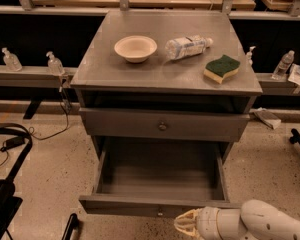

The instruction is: Close middle drawer

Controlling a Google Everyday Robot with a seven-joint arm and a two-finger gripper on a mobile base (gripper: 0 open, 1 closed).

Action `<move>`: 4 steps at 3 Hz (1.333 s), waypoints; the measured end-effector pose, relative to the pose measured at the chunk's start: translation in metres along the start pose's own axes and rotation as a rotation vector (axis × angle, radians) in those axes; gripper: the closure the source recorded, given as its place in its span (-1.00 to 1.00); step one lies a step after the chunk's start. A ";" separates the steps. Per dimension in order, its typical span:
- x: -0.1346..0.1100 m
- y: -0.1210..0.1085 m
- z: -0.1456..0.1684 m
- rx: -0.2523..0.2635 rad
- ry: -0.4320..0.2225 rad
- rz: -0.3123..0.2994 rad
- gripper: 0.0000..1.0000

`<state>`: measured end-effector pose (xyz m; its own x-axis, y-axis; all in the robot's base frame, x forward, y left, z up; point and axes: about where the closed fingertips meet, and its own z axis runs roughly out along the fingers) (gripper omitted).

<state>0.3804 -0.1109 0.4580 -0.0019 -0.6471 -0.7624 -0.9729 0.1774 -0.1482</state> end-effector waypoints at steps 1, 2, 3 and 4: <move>0.000 0.000 0.000 0.000 0.000 0.000 1.00; 0.013 0.000 0.002 0.086 0.048 -0.035 1.00; 0.035 -0.005 0.005 0.187 0.113 -0.086 1.00; 0.057 -0.018 0.011 0.262 0.167 -0.102 1.00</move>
Offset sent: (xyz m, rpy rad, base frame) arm 0.0083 -0.0308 -0.0172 -0.1751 -0.2348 -0.1965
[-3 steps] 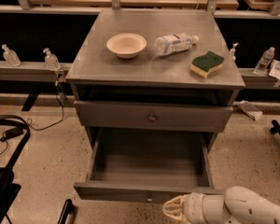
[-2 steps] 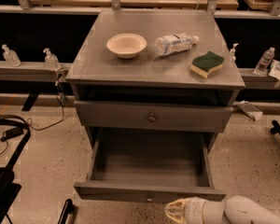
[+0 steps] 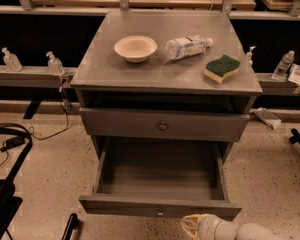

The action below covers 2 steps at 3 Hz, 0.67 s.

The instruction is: Close middle drawer

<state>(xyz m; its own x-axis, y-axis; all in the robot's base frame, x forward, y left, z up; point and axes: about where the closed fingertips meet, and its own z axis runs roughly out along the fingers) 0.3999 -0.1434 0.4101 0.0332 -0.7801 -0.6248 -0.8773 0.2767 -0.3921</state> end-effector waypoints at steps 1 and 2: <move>0.001 -0.002 0.004 0.002 -0.002 -0.002 1.00; 0.010 -0.017 0.031 0.004 0.038 -0.023 1.00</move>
Offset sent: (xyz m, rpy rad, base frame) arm 0.0621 0.0055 -0.0422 -0.1175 -0.0122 -0.0141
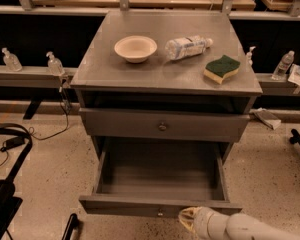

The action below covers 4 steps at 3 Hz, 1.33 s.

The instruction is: Close middle drawer

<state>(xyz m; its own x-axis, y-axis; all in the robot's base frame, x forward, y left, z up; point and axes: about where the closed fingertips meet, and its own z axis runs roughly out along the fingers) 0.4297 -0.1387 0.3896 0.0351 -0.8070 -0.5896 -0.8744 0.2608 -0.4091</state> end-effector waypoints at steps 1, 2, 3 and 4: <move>0.005 -0.013 0.019 0.002 0.021 -0.014 1.00; 0.005 -0.013 0.019 0.002 0.021 -0.014 1.00; 0.018 -0.027 0.042 0.006 0.030 0.006 1.00; 0.032 -0.048 0.080 0.000 0.043 0.019 1.00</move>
Offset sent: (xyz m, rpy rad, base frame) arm 0.1076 -0.0122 -0.0619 -0.0520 0.0158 -0.0797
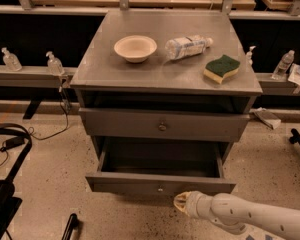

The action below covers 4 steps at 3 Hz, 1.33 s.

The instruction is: Close middle drawer

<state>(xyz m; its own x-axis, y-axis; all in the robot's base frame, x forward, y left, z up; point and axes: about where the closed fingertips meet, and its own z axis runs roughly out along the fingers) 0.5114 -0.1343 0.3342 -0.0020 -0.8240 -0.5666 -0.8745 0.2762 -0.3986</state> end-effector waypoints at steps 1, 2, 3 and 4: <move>0.000 0.000 0.000 0.000 0.000 0.000 1.00; 0.001 -0.001 0.001 -0.001 -0.012 0.012 1.00; 0.007 -0.016 0.002 0.016 -0.046 0.036 1.00; 0.016 -0.040 0.003 0.049 -0.099 0.077 1.00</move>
Offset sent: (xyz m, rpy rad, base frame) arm 0.0039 -0.0059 -0.0002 0.0409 0.0090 -0.0143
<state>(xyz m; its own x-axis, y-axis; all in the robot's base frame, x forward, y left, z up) 0.5478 -0.1572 0.3385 -0.0184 -0.7475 -0.6640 -0.8492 0.3623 -0.3843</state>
